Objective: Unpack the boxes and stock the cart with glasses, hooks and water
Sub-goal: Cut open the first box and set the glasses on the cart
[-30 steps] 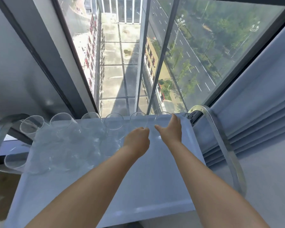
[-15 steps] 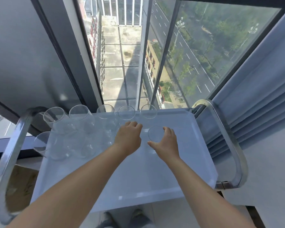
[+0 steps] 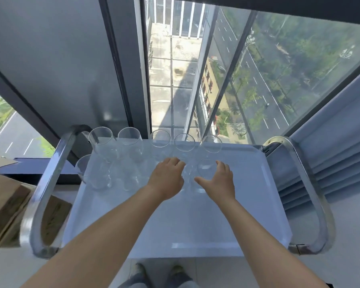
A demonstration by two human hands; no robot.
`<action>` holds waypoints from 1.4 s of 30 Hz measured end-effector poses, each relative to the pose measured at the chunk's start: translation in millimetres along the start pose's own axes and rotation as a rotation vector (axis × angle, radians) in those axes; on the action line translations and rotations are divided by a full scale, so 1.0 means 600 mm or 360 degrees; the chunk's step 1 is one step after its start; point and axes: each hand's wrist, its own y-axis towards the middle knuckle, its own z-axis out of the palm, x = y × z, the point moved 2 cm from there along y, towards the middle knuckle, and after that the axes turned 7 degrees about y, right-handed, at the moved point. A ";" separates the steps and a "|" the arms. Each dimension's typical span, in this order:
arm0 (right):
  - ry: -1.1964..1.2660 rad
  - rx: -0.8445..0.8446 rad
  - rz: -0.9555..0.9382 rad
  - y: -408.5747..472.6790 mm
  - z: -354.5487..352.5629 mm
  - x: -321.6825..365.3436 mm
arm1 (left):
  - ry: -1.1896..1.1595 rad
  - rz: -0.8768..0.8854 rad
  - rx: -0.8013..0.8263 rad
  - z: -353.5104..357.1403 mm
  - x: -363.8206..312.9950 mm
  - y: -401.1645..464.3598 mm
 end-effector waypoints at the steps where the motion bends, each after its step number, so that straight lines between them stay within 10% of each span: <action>1: -0.0033 0.0016 0.0005 0.000 -0.001 0.003 | -0.0008 -0.0006 0.0005 0.001 0.000 -0.002; 24: -0.0114 -0.0204 -0.0243 -0.053 0.005 0.072 | 0.0016 -0.0074 -0.0005 0.000 0.036 -0.086; 42: 0.0076 0.0136 -0.0730 -0.442 0.373 0.430 | 0.0068 -0.0259 -0.0062 -0.096 0.446 -0.502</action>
